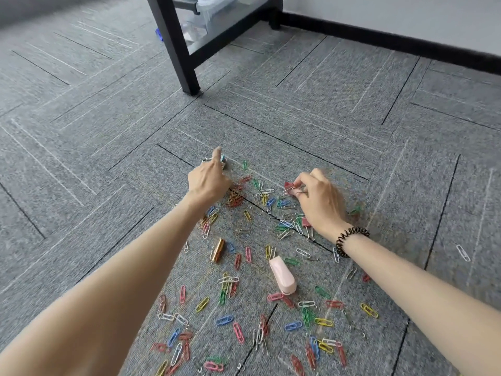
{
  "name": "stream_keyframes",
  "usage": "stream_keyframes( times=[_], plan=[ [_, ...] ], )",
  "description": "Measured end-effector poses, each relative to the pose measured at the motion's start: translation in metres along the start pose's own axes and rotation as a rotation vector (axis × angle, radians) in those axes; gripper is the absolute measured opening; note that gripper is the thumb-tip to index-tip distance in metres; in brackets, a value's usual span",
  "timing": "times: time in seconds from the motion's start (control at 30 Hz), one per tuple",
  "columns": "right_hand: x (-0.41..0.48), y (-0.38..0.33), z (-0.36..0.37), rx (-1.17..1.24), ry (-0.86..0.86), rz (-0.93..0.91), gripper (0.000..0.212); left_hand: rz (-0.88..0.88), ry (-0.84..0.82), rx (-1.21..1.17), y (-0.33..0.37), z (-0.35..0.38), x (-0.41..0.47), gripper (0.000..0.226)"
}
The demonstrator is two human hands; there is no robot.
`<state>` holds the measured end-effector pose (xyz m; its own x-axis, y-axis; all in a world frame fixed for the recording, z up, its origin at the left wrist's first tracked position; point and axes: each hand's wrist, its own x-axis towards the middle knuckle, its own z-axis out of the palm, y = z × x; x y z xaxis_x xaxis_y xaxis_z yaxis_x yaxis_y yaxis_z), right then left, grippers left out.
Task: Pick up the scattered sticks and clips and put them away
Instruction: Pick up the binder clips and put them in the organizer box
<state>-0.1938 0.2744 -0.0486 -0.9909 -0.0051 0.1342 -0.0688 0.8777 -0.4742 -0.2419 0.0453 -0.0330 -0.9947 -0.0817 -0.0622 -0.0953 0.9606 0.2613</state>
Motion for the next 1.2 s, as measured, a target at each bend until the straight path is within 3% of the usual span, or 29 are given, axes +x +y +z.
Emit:
stream_keyframes(
  times=[0.17, 0.3, 0.43, 0.6, 0.8, 1.0, 1.2],
  plan=[
    [-0.003, -0.006, 0.002, 0.056, -0.006, -0.014, 0.009, -0.031, -0.075, 0.035, -0.011, 0.005, 0.024, 0.047],
    [-0.007, -0.007, 0.003, 0.074, -0.034, -0.015, 0.010, 0.018, -0.032, 0.065, -0.013, 0.007, 0.024, 0.028],
    [-0.012, -0.013, -0.006, 0.098, -0.057, -0.024, 0.010, 0.129, 0.005, 0.063, -0.008, -0.001, 0.007, 0.025],
    [-0.037, -0.041, -0.061, 0.149, -0.114, 0.049, 0.009, 0.124, -0.039, -0.032, 0.018, -0.050, -0.045, 0.019],
    [-0.066, -0.130, -0.208, 0.141, -0.231, 0.096, 0.007, 0.179, -0.141, -0.139, 0.066, -0.200, -0.138, 0.022],
    [-0.061, -0.251, -0.408, 0.174, -0.232, 0.159, 0.006, 0.228, -0.234, -0.221, 0.121, -0.414, -0.204, 0.019],
    [-0.047, -0.349, -0.584, 0.168, -0.228, 0.154, 0.006, 0.253, -0.215, -0.249, 0.173, -0.613, -0.226, 0.028]
  ],
)
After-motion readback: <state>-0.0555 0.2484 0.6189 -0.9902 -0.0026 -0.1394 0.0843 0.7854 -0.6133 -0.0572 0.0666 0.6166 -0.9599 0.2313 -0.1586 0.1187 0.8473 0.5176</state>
